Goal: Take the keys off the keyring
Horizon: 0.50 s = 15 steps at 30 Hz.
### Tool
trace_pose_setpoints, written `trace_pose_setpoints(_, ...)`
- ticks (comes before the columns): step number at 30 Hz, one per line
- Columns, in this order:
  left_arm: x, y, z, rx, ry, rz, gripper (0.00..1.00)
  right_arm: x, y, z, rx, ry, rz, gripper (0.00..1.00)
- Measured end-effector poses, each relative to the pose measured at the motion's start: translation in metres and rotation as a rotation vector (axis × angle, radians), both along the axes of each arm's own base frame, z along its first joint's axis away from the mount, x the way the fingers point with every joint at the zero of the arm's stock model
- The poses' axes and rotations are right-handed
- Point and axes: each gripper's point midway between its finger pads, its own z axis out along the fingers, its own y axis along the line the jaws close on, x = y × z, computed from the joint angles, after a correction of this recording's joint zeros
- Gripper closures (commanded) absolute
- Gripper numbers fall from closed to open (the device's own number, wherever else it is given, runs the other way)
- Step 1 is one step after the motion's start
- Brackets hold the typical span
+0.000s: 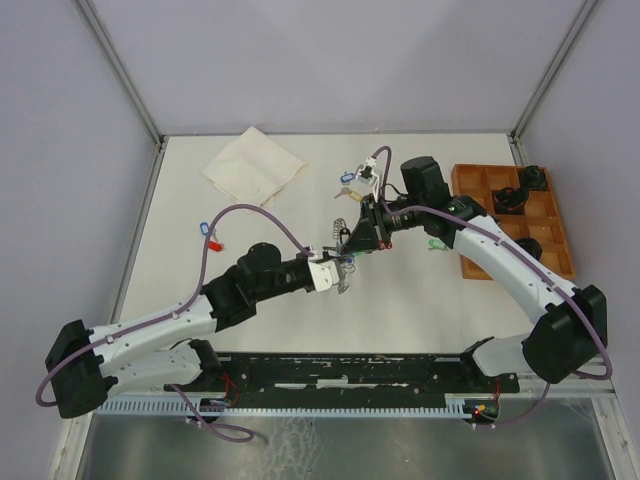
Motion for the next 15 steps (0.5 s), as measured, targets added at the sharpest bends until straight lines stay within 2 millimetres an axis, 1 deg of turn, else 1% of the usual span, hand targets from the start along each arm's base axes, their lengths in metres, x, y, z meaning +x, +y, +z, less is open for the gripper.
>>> trace_pose_setpoints(5, -0.007, 0.004, 0.006, -0.038, -0.023, -0.015, 0.97, -0.005, 0.001, 0.005, 0.026, 0.005, 0.034, 0.99)
trace_pose_setpoints(15, -0.012, 0.011, 0.018, -0.099, -0.061, -0.017, 0.97, -0.011, 0.001, 0.015, 0.077, 0.009, 0.084, 0.99)
